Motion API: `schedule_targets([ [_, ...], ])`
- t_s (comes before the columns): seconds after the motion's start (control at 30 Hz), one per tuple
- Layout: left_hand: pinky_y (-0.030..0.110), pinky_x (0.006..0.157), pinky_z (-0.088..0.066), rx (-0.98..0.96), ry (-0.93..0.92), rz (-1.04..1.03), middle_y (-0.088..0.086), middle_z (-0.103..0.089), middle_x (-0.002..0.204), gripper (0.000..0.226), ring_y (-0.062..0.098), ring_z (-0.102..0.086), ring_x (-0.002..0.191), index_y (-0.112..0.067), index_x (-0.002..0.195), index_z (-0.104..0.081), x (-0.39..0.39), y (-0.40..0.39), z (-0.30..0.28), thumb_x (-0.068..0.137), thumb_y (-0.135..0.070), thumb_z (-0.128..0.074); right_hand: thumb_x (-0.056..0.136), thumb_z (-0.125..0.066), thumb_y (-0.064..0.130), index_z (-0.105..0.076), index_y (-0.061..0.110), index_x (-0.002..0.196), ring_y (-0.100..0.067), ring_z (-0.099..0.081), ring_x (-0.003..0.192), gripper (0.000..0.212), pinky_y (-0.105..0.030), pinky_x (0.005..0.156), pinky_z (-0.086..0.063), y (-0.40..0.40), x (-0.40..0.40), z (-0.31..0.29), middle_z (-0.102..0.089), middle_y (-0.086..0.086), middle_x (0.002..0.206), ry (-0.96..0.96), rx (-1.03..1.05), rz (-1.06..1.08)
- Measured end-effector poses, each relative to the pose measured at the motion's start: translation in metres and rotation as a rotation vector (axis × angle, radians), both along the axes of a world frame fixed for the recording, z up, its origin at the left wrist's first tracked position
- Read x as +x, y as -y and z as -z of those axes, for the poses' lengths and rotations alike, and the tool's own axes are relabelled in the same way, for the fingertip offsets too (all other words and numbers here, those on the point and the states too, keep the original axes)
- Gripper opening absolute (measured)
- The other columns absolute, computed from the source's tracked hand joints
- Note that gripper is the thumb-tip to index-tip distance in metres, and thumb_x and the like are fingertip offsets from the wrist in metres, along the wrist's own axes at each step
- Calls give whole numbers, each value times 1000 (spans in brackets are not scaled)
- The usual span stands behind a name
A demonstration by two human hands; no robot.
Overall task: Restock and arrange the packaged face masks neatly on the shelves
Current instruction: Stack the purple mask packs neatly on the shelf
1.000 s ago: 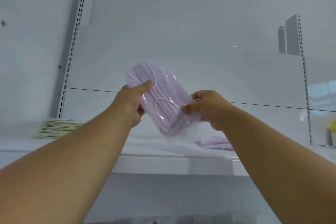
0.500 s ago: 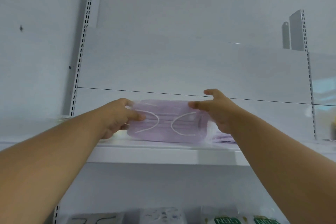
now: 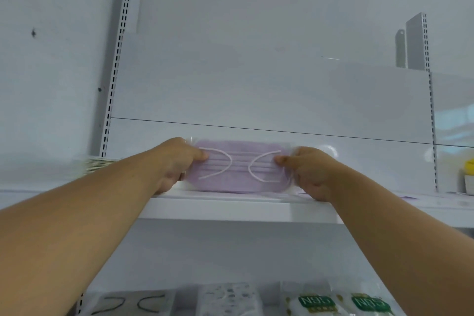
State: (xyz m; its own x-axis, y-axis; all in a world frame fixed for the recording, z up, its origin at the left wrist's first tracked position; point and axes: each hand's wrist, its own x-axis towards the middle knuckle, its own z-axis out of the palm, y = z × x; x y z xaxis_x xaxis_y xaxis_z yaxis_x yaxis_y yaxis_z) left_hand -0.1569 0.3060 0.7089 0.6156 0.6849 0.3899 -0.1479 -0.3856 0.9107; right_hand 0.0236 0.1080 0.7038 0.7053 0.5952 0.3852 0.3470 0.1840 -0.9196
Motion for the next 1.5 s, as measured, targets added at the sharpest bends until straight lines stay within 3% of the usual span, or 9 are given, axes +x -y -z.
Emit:
schedule_targets([
  [0.13, 37, 89, -51, 59, 60, -10, 10, -65, 109, 18, 26, -63, 96, -16, 104, -54, -4, -1, -9, 92, -9, -66, 86, -76, 12, -61, 13, 94, -25, -59, 85, 17, -44, 83, -50, 5, -4, -10, -65, -12, 95, 10, 35, -50],
  [0.27, 30, 60, -43, 9, -60, 41, 7, -57, 80, 14, 21, -53, 64, -12, 87, -53, -13, 1, 3, 95, -4, -61, 90, -67, 3, -55, 13, 81, -20, -56, 61, 17, -30, 58, -43, 15, -9, -1, -59, -7, 80, -6, -79, -53],
  [0.37, 35, 70, -47, 54, -89, 19, 16, -58, 90, 11, 26, -53, 73, -7, 92, -56, -16, 3, 4, 85, 1, -60, 91, -55, -6, -52, 11, 73, -19, -55, 55, 25, -26, 49, -44, 15, -11, -1, -56, -7, 70, -20, -35, -26],
  [0.53, 47, 97, -52, 212, -134, -46, 12, -65, 116, 39, 34, -64, 103, -13, 114, -58, -15, 5, 4, 75, -14, -63, 82, -58, 0, -52, 13, 80, -26, -51, 72, 15, -30, 65, -43, 0, -15, -4, -56, -12, 87, 34, 22, 71],
  [0.73, 32, 67, -55, 145, -107, 49, 11, -66, 98, 17, 25, -67, 82, -8, 101, -60, -26, -3, 7, 91, 5, -65, 89, -59, -1, -64, 11, 103, -25, -60, 78, 19, -35, 72, -49, 8, -9, 1, -66, -9, 94, 114, -168, 48],
  [1.0, 34, 67, -55, 180, -139, 15, 14, -65, 93, 18, 28, -66, 79, -8, 98, -62, -22, -4, 7, 96, 9, -54, 94, -56, -5, -69, 3, 99, -29, -65, 81, 16, -39, 80, -55, 18, -6, -1, -69, -15, 95, 158, -261, 35],
  [1.17, 33, 60, -58, 183, -143, -40, 13, -70, 89, 19, 25, -68, 70, -12, 102, -64, -19, -6, 6, 95, 5, -59, 95, -55, -3, -61, -10, 117, -28, -63, 74, 24, -33, 63, -54, 15, -3, 0, -65, -18, 99, 123, -215, 73],
  [1.37, 41, 70, -59, 95, -102, -80, 17, -69, 88, 21, 30, -67, 73, -8, 94, -62, -20, -10, 5, 87, 10, -68, 85, -72, -2, -67, -7, 87, -29, -66, 73, 8, -42, 80, -60, 21, -1, -2, -68, -18, 79, 241, -201, 161],
  [1.5, 40, 69, -58, 89, -92, -100, 16, -67, 83, 18, 29, -65, 69, -3, 93, -63, -22, -14, 5, 84, 10, -72, 90, -68, -1, -69, 2, 78, -27, -61, 66, 12, -36, 68, -60, 24, 0, 2, -65, -16, 75, 214, -134, 119],
])
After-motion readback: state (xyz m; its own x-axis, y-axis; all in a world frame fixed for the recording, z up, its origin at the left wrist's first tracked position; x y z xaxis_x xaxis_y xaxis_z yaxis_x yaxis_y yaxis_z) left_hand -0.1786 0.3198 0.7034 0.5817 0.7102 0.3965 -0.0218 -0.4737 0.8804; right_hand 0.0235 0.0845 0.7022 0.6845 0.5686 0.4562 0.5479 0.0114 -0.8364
